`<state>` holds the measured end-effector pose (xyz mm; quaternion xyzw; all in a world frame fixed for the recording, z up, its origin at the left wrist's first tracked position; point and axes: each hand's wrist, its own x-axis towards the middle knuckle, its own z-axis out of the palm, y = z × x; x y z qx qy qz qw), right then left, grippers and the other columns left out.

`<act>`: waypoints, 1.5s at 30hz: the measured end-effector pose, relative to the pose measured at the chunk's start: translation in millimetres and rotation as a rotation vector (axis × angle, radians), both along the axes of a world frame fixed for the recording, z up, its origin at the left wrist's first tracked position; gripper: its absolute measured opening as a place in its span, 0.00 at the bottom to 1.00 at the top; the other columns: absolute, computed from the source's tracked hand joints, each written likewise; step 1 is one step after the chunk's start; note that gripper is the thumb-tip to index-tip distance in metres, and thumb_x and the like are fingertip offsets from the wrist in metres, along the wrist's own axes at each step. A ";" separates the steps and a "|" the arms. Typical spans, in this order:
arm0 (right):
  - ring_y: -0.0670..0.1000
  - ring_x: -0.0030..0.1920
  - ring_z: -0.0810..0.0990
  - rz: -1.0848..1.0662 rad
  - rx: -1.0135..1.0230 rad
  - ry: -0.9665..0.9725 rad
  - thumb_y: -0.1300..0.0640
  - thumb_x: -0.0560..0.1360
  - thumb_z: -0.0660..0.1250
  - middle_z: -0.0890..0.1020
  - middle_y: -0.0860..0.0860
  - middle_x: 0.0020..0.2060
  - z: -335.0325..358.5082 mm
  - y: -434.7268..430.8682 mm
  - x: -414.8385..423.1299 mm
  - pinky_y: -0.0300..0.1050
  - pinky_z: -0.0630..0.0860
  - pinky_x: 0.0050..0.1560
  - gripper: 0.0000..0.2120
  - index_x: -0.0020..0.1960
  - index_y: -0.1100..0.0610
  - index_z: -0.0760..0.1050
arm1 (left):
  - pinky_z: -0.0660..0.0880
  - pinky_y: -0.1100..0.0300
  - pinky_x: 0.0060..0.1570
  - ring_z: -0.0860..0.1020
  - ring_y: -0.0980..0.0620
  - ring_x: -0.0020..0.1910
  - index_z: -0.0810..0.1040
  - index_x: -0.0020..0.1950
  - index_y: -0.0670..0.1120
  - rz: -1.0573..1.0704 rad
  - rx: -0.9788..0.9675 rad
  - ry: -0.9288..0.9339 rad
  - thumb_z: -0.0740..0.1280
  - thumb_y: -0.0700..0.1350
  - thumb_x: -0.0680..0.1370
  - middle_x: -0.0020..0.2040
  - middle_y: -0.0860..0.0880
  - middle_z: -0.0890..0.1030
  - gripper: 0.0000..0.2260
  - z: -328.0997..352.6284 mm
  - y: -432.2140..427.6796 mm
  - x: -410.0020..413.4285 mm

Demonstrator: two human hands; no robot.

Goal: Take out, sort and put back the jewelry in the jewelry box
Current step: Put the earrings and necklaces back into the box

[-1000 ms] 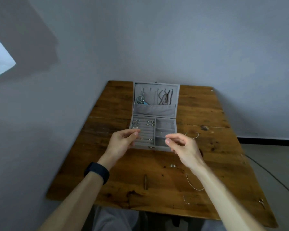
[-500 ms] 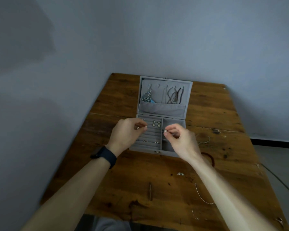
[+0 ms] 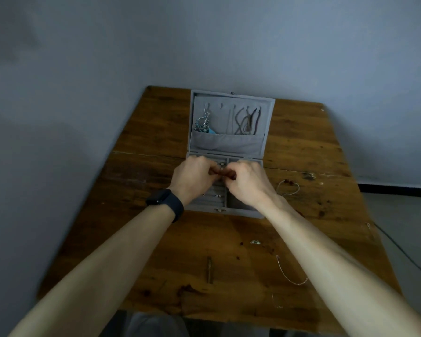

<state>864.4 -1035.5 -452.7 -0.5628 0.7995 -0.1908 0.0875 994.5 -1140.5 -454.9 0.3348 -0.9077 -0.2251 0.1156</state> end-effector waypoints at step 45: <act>0.41 0.50 0.81 -0.184 -0.162 -0.175 0.51 0.78 0.70 0.85 0.44 0.52 42.2 75.5 -3.9 0.35 0.78 0.52 0.10 0.58 0.51 0.83 | 0.81 0.51 0.46 0.82 0.49 0.50 0.81 0.62 0.50 -0.044 -0.290 -0.025 0.66 0.47 0.80 0.50 0.51 0.84 0.11 30.3 40.7 24.6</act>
